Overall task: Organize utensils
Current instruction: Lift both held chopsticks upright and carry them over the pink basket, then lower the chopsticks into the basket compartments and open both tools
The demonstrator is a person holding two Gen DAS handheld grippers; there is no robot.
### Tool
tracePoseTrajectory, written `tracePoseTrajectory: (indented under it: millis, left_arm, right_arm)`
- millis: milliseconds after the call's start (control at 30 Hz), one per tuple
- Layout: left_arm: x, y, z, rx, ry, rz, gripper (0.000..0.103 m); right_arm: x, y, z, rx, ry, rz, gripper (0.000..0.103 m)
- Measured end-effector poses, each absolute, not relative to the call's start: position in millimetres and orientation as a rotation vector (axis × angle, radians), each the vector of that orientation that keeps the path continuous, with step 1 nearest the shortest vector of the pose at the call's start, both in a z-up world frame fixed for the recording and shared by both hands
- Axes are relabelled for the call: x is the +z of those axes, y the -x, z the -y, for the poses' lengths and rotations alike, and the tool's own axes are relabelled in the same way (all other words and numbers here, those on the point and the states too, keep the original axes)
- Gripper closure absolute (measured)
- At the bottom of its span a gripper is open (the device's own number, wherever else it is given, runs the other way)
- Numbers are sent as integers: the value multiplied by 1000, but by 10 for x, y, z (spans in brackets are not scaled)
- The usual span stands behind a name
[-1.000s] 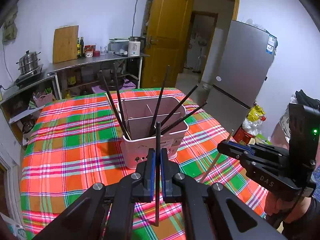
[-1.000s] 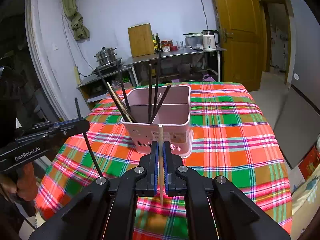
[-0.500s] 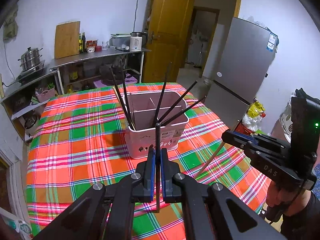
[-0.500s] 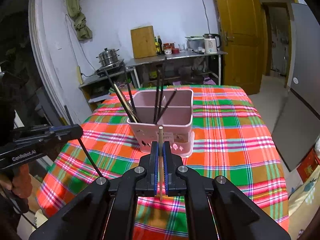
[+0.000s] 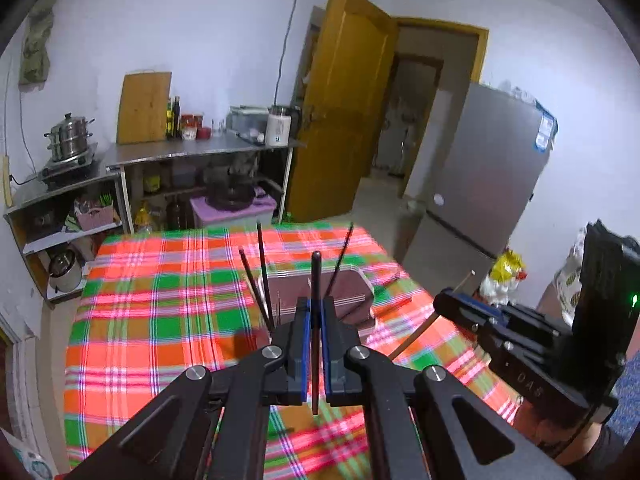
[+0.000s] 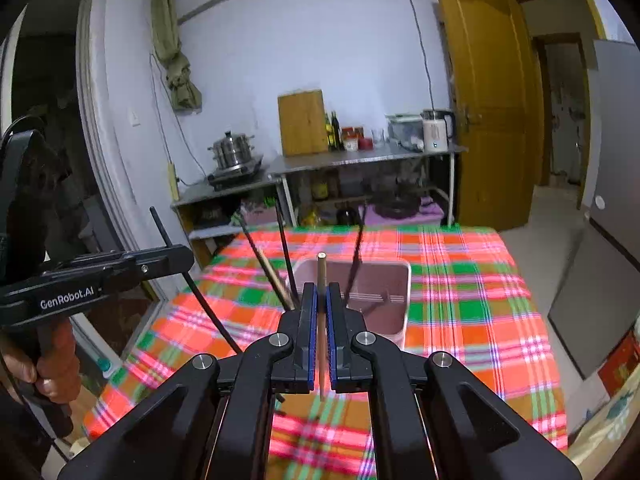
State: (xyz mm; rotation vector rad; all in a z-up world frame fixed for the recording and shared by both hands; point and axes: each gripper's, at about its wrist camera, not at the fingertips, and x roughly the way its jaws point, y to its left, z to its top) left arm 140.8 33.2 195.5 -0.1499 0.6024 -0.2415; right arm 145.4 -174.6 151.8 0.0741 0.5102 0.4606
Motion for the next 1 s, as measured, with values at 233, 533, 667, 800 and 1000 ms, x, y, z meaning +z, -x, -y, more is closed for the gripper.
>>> tracePoseTrajectory:
  millis: [233,533,667,800,1000]
  left_arm:
    - [2257,-1677,-436,-230,182,-532,99]
    - [2168,-2066,-498,-208,201,-515,99]
    - [1975,-2182,-525,-199,206,-537,99]
    - [1775,-2264,-520,-196,202,-566,99]
    - [1557,-2302,-508,-203,194,-598,99]
  right_arm:
    - [1745,-1682,1669,454,-89,-448,99]
    - [1729,-1979,1585,435,-92,-423,99]
    - [1600,-2080,1537,426,-85,-446,99]
    - [1455,-2162,1497,427,-79,-480,99]
    - [1299,-2217,1408,437,-53,-516,99]
